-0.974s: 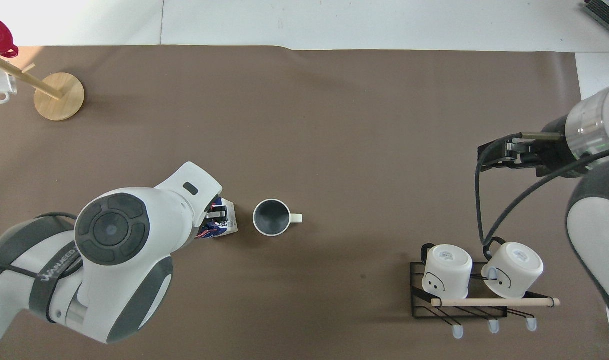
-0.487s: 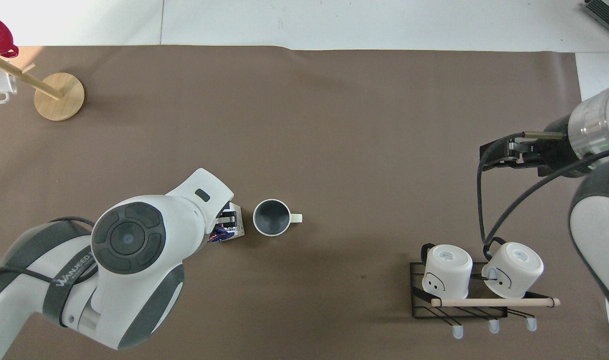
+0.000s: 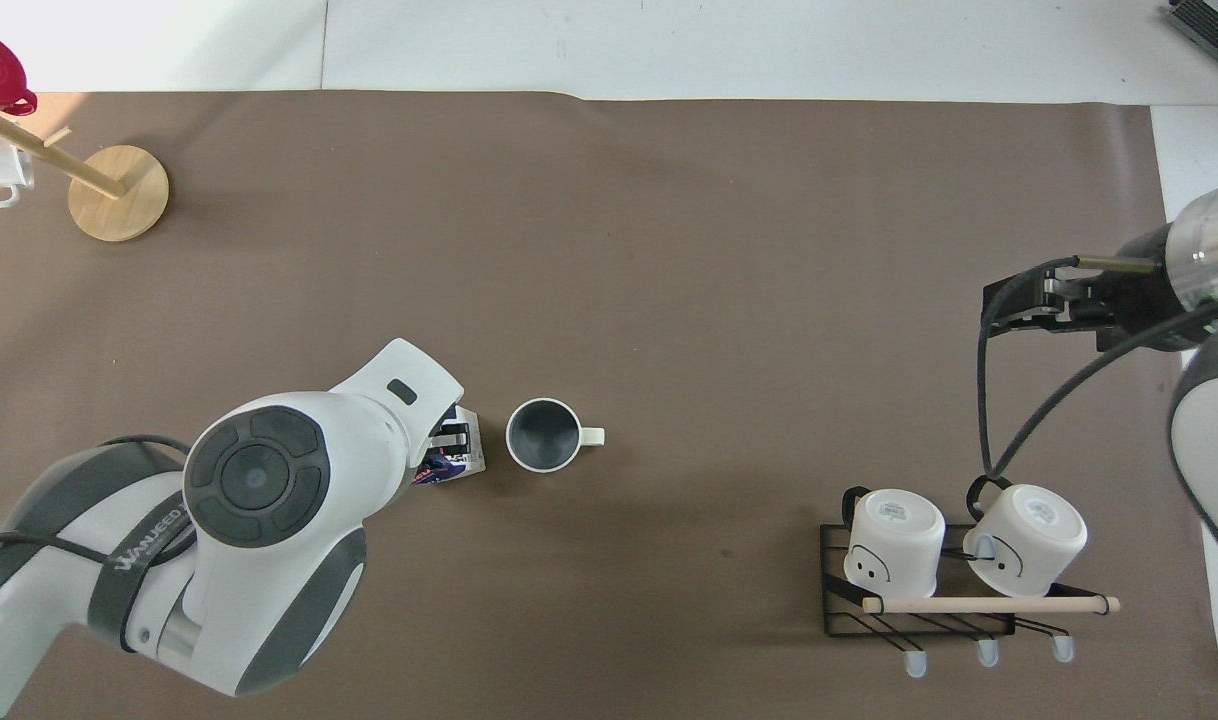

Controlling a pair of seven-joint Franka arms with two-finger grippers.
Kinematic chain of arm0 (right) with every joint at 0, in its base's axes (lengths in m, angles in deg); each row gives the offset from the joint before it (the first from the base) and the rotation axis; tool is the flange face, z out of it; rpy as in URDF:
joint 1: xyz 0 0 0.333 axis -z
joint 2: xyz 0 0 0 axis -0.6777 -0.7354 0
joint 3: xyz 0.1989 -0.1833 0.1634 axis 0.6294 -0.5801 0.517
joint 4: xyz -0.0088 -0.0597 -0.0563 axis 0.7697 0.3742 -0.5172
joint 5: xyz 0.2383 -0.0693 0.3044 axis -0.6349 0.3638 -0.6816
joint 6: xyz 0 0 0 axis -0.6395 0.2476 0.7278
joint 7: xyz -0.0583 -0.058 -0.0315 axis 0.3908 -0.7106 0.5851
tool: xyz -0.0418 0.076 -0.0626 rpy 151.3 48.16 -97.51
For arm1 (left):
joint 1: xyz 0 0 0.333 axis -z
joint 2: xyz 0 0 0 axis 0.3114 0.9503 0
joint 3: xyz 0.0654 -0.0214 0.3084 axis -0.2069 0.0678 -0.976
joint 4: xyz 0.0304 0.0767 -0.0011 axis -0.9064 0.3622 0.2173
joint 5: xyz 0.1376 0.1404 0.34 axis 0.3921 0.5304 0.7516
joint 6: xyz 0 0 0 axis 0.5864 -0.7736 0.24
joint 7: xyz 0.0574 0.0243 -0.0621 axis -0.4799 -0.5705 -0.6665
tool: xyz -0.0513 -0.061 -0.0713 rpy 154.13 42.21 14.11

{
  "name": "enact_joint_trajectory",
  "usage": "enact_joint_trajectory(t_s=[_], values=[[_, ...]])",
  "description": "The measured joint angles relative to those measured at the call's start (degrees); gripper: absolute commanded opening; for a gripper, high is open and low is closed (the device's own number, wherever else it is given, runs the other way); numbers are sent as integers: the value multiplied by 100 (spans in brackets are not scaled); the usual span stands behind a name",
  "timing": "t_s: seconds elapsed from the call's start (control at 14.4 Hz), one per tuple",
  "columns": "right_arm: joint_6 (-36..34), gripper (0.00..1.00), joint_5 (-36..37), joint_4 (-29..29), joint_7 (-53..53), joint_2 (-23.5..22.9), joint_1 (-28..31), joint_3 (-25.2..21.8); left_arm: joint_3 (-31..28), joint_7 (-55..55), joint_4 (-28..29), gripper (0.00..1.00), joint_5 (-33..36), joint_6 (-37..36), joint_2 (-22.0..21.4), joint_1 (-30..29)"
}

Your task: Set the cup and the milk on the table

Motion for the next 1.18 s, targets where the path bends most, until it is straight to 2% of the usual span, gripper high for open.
enact_joint_trajectory(t_s=[0.28,0.42,0.9,1.18], values=[[0,100,-1,0,0,0,28,0,8,-4,-17,100,0,-1,-9,2],[0,100,-2,0,0,0,28,0,10,-4,-215,100,0,-258,-35,3],[0,100,-4,0,0,0,28,0,-135,305,-2142,100,-25,-2254,-159,-85],[0,100,-4,0,0,0,28,0,-265,1483,-2991,100,-248,-3129,-105,-929]])
